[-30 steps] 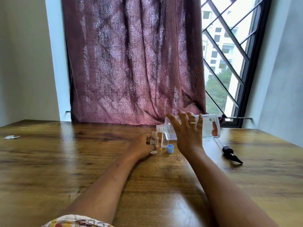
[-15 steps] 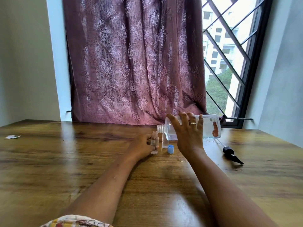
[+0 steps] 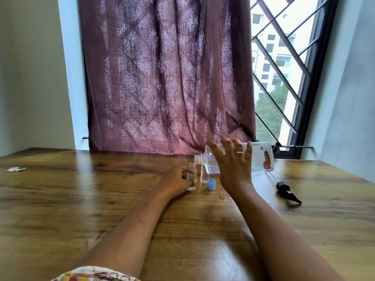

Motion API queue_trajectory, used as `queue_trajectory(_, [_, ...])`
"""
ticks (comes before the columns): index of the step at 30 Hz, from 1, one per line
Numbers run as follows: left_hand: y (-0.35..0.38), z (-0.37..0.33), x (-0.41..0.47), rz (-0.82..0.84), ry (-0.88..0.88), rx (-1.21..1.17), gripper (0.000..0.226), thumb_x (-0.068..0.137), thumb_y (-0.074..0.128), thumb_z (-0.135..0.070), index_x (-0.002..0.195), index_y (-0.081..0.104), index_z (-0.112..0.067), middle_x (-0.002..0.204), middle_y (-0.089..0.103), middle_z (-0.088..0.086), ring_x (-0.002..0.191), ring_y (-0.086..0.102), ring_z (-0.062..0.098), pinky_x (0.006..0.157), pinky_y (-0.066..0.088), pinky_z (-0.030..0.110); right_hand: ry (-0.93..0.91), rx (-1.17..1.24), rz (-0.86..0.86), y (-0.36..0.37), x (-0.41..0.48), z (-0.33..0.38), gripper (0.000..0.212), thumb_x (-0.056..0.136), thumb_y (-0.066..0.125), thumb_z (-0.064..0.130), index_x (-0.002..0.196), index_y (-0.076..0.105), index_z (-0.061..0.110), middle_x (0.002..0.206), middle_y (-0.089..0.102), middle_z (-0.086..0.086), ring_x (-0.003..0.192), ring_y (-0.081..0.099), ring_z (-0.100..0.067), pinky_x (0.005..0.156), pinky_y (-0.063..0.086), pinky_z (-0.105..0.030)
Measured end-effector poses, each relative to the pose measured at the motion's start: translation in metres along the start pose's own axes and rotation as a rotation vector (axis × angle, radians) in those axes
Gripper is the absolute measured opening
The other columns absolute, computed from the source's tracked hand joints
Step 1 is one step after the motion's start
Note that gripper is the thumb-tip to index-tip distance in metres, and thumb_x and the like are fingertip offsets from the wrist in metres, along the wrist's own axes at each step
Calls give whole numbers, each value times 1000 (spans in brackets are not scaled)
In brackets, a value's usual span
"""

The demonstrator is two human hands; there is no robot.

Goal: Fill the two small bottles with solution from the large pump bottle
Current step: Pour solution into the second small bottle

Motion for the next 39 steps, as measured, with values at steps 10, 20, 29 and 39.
queue_trajectory(10, [1,0,0,11,-1,-12,35,74,75,-18,89,51,-40,89,58,-18,82,55,-2,74,40,21,-4,2,1,-1,0,0,101,72,65,7,144,4,42,148,20,-5,138,16,-34,113,6,-58])
queue_trajectory(20, [2,6,-1,36,-68,2,59,69,80,-17,121,53,-25,113,62,-9,93,57,7,80,40,23,-1,-9,5,0,-1,0,103,71,66,8,143,2,42,147,20,-4,137,17,-34,113,6,-58])
queue_trajectory(29, [2,5,-2,35,-63,35,58,69,80,-21,121,54,-27,121,62,-5,101,59,11,87,43,26,0,-8,10,0,0,-1,101,72,65,8,144,1,42,148,18,-4,138,16,-34,113,7,-59])
queue_trajectory(39, [1,3,-2,32,-54,72,62,70,80,-22,125,52,-24,123,61,-3,98,55,9,84,40,24,7,-11,10,1,0,-1,101,73,65,9,144,-1,42,149,18,-5,138,16,-34,112,10,-57])
Point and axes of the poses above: each hand's wrist, its own x-axis towards the middle knuckle, its own y-axis out of the palm, z = x × y, the point moved 9 cm from there along x, towards the middle knuckle
